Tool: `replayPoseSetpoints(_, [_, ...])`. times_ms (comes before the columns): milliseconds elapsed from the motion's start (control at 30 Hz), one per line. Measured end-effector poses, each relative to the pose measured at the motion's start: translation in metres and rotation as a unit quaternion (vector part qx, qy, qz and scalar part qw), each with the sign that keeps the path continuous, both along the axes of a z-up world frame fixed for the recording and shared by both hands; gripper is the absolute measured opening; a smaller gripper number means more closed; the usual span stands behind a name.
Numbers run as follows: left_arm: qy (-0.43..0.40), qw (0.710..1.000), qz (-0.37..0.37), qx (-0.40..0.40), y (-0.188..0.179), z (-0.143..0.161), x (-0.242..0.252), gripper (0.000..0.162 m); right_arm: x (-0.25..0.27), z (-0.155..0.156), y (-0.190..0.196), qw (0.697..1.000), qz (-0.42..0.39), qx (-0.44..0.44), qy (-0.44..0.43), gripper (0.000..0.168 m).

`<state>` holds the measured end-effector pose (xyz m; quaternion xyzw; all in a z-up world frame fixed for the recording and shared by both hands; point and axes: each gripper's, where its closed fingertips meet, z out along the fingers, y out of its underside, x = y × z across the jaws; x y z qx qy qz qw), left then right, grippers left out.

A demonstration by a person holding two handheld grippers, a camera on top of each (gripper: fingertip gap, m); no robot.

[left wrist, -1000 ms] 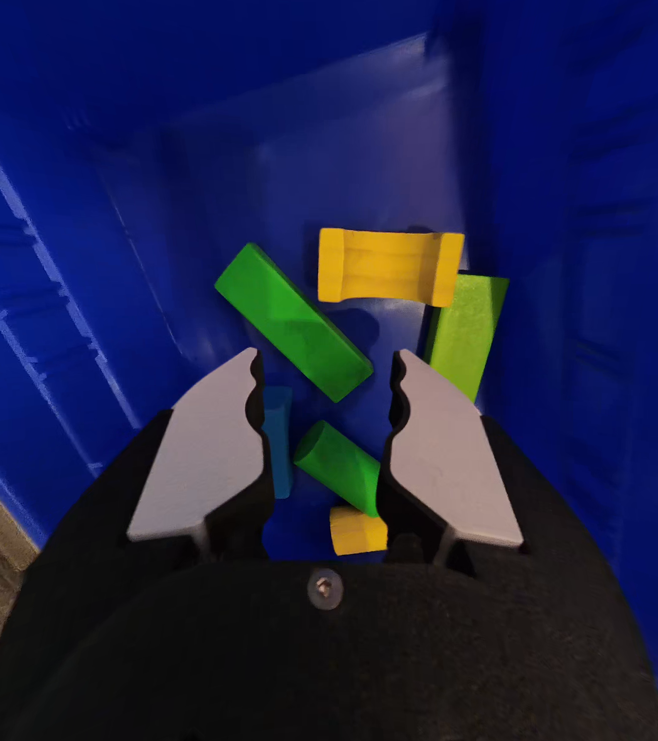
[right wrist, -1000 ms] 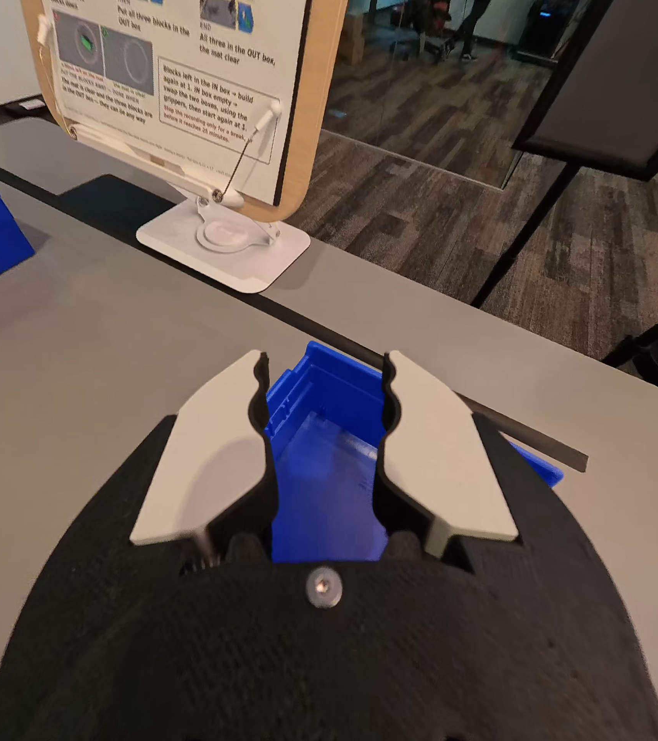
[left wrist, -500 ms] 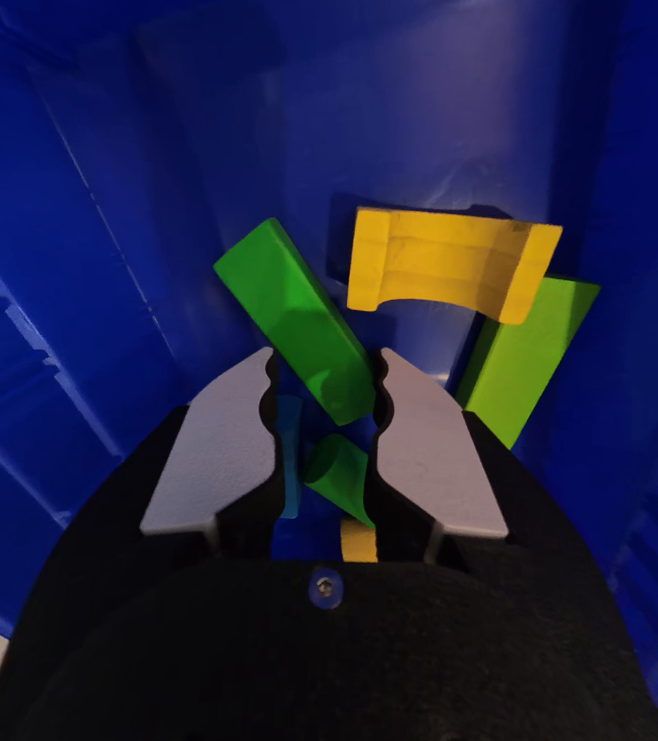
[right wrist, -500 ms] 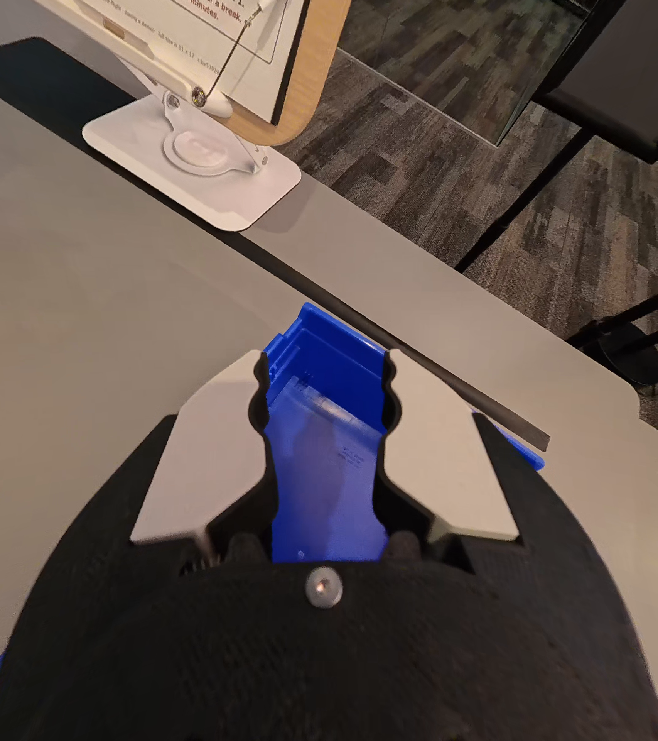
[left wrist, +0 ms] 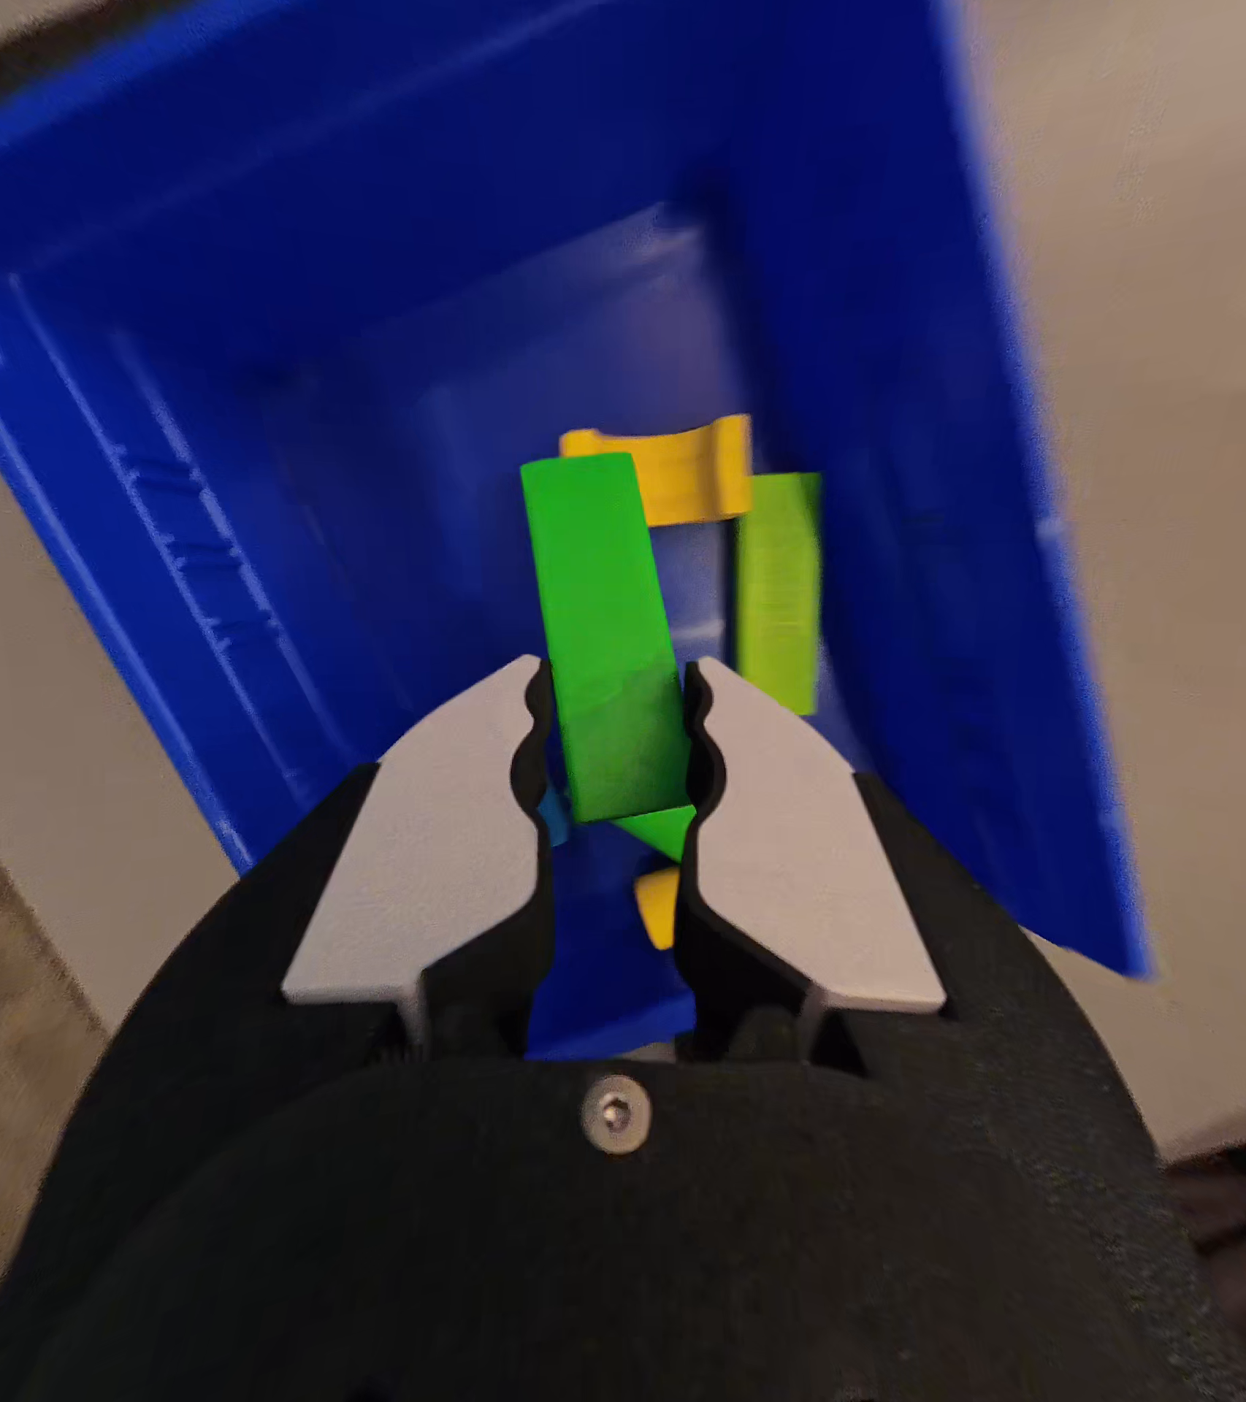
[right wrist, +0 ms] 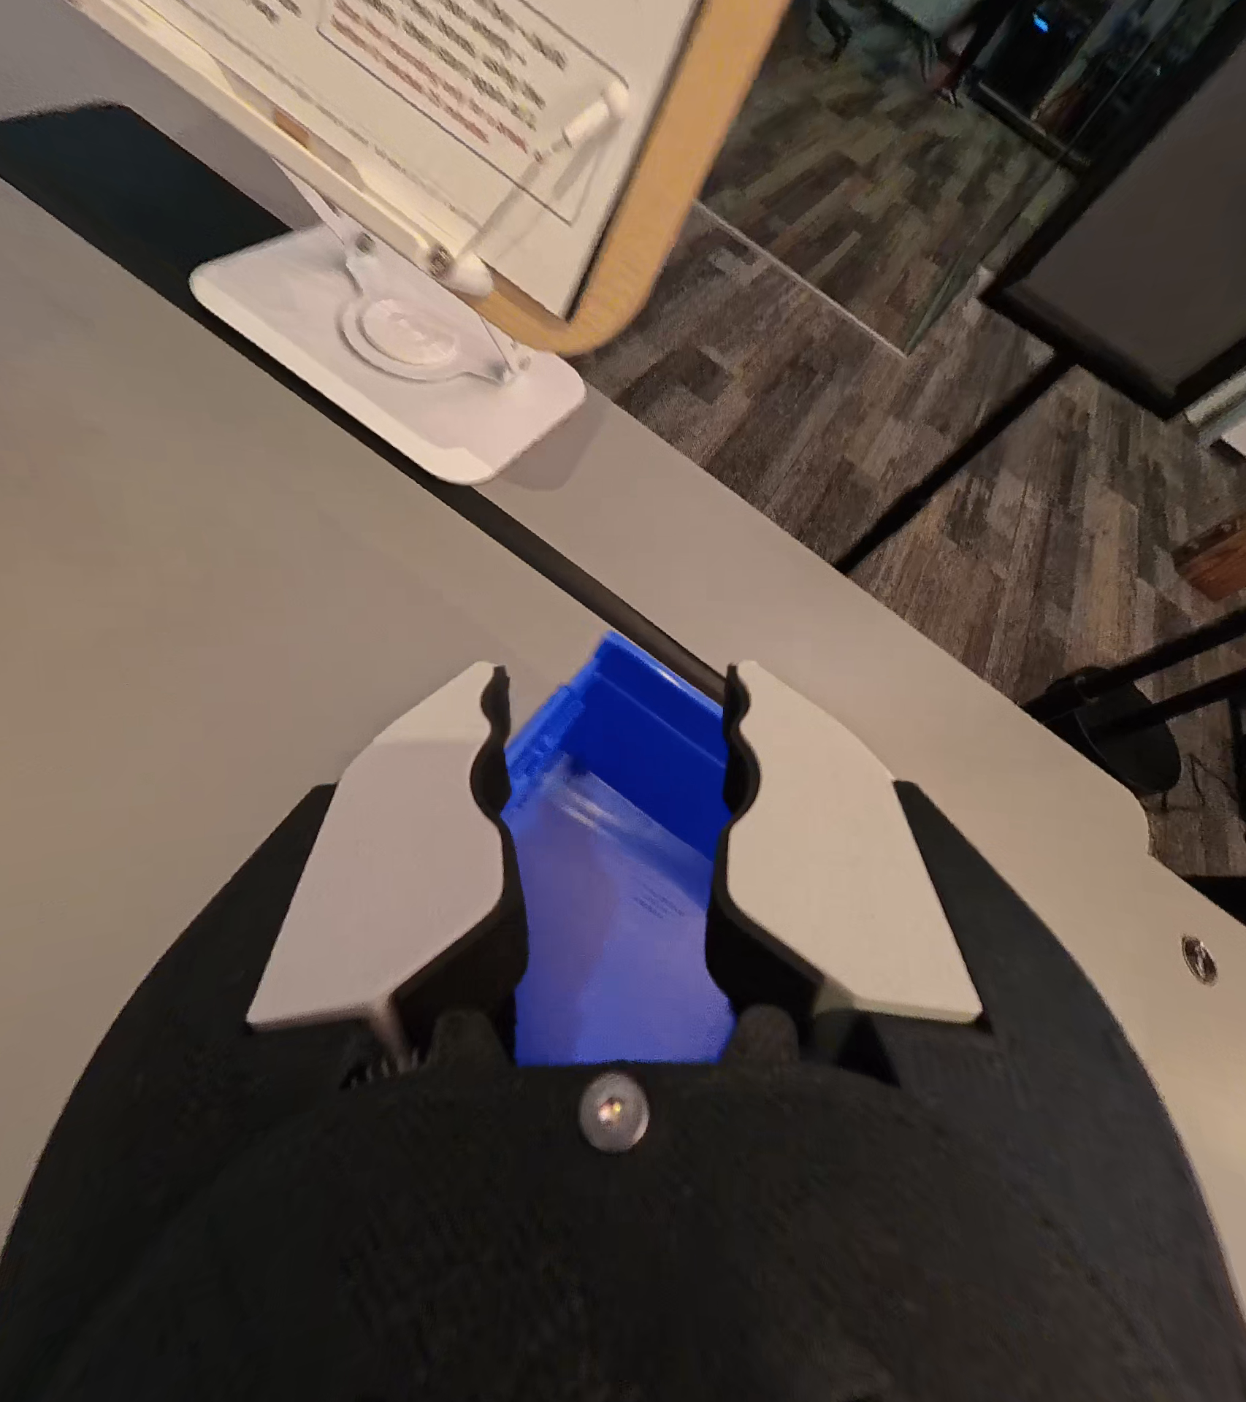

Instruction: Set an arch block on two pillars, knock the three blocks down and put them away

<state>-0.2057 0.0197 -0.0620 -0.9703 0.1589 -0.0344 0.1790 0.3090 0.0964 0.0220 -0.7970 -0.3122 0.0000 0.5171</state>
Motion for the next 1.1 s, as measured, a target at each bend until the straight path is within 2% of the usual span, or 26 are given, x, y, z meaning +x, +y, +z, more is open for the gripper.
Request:
replayPoseSetpoints(100, [-0.074,0.993,-0.068,0.067,-0.01,0.042,0.038,0.033,-0.051,0.017,-0.016,0.995,0.087,0.03,0.032,0.055])
replayPoseSetpoints(167, [-0.141,0.974,-0.137,0.114,-0.021,0.073,0.075,0.033,-0.109,0.029,-0.041,0.973,0.204,0.043,0.1,0.055])
replayPoseSetpoints(200, [-0.174,0.96,-0.174,0.136,-0.029,0.089,0.095,0.033,-0.138,0.036,-0.059,0.952,0.267,0.045,0.144,0.055])
replayPoseSetpoints(300, [-0.259,0.908,-0.29,0.156,-0.065,0.121,0.153,0.033,-0.205,0.054,-0.116,0.863,0.426,0.033,0.269,0.055])
replayPoseSetpoints(400, [-0.287,0.865,-0.381,0.157,-0.099,0.134,0.196,0.033,-0.236,0.063,-0.15,0.803,0.49,0.022,0.34,0.056])
replayPoseSetpoints(500, [-0.286,0.843,-0.426,0.161,-0.118,0.136,0.22,0.033,-0.249,0.066,-0.169,0.774,0.513,-0.017,0.371,0.06])
replayPoseSetpoints(567, [-0.278,0.842,-0.431,0.166,-0.121,0.135,0.227,0.033,-0.255,0.061,-0.18,0.764,0.536,-0.029,0.357,0.06])
replayPoseSetpoints(667, [-0.278,0.841,-0.435,0.161,-0.124,0.133,0.231,0.033,-0.263,0.046,-0.185,0.771,0.546,-0.037,0.325,0.06])
replayPoseSetpoints(733, [-0.289,0.838,-0.436,0.157,-0.124,0.134,0.233,0.033,-0.266,0.046,-0.186,0.766,0.549,-0.04,0.332,0.058])
replayPoseSetpoints(767, [-0.29,0.837,-0.435,0.158,-0.124,0.135,0.233,0.033,-0.266,0.044,-0.188,0.763,0.555,-0.046,0.329,0.051])
replayPoseSetpoints(800, [-0.292,0.835,-0.439,0.157,-0.125,0.134,0.234,0.033,-0.265,0.043,-0.189,0.759,0.562,-0.045,0.327,0.035])
replayPoseSetpoints(1000, [-0.29,0.823,-0.467,0.145,-0.13,0.124,0.245,0.032,-0.251,0.07,-0.192,0.707,0.572,-0.047,0.414,0.034])
replayPoseSetpoints(1033, [-0.281,0.824,-0.469,0.149,-0.128,0.121,0.247,0.034,-0.249,0.071,-0.188,0.714,0.564,-0.052,0.412,0.034])
replayPoseSetpoints(1100, [-0.249,0.837,-0.46,0.162,-0.115,0.113,0.245,0.05,-0.245,0.063,-0.171,0.761,0.529,-0.052,0.371,0.034])
